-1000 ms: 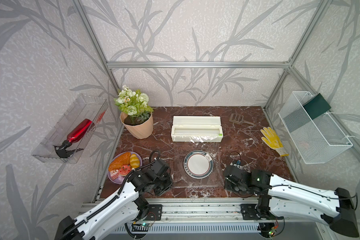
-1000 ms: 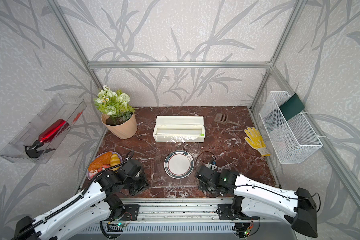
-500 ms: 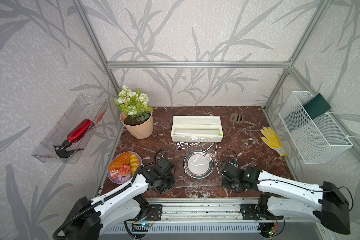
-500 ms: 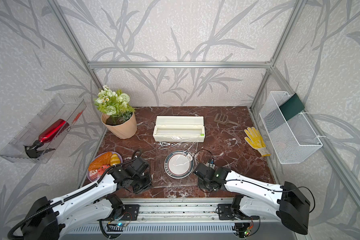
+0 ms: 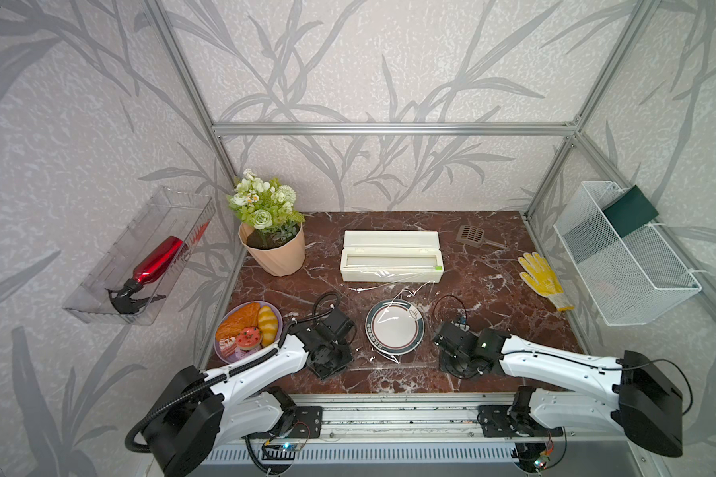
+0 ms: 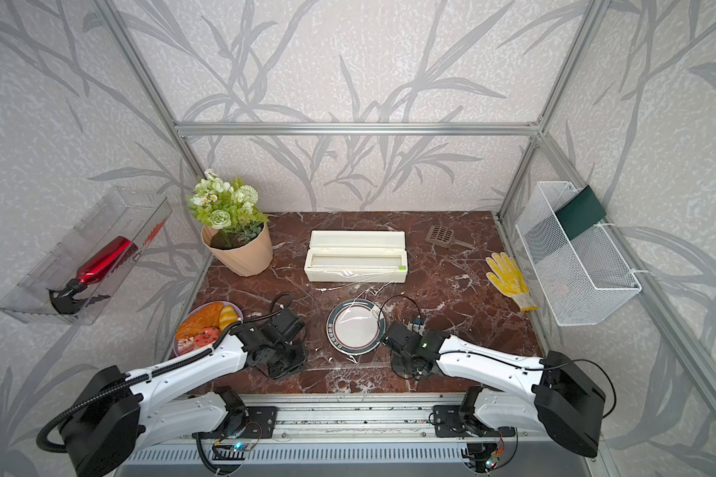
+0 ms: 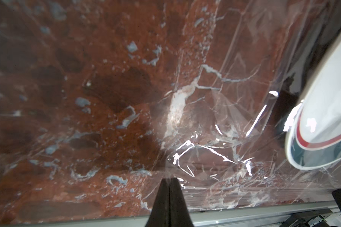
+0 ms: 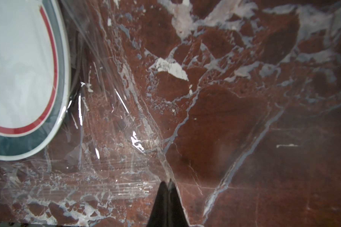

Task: Wrap the plate with plastic wrap
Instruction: Cover the plate with plastic wrap.

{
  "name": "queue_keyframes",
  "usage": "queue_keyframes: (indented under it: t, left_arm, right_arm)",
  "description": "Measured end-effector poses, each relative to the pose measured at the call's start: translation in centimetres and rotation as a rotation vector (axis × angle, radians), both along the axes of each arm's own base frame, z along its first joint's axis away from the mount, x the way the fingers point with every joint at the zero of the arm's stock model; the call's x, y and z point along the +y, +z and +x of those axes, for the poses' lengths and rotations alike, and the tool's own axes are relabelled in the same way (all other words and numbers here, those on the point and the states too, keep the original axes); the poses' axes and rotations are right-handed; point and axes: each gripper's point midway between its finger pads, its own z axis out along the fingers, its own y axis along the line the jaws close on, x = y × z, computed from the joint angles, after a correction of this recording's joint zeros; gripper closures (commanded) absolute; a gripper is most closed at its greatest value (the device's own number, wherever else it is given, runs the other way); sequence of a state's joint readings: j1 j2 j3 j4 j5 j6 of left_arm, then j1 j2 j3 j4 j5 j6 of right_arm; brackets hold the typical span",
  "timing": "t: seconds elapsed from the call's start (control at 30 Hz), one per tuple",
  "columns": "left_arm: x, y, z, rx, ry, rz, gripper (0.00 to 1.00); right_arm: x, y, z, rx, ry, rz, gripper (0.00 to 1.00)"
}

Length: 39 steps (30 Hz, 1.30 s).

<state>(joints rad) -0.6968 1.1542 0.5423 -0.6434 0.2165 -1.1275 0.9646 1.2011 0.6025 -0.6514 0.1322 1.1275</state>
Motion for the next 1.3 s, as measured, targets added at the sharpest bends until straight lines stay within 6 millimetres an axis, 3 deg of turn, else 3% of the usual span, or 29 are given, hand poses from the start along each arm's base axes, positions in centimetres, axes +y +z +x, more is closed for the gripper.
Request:
queue_keyframes:
  t: [0.47,0.83,1.3]
  left_arm:
    - [-0.9,-0.7,3.0,-0.031,-0.038,0.084,1.00]
    - [-0.9,-0.1,5.2,-0.099,-0.061,0.146,1.00]
    - [-2.4,-1.1,7.5,-0.106,-0.100,0.170,1.00]
  right_arm:
    - [-1.0,-0.7,2.5,-0.015,-0.021,-0.058,1.00]
    - [0.0,-0.7,5.0,-0.012,0.006,-0.090,1.00]
    - [1.5,-1.0,8.6,-0.019,0.032,-0.052,1.00]
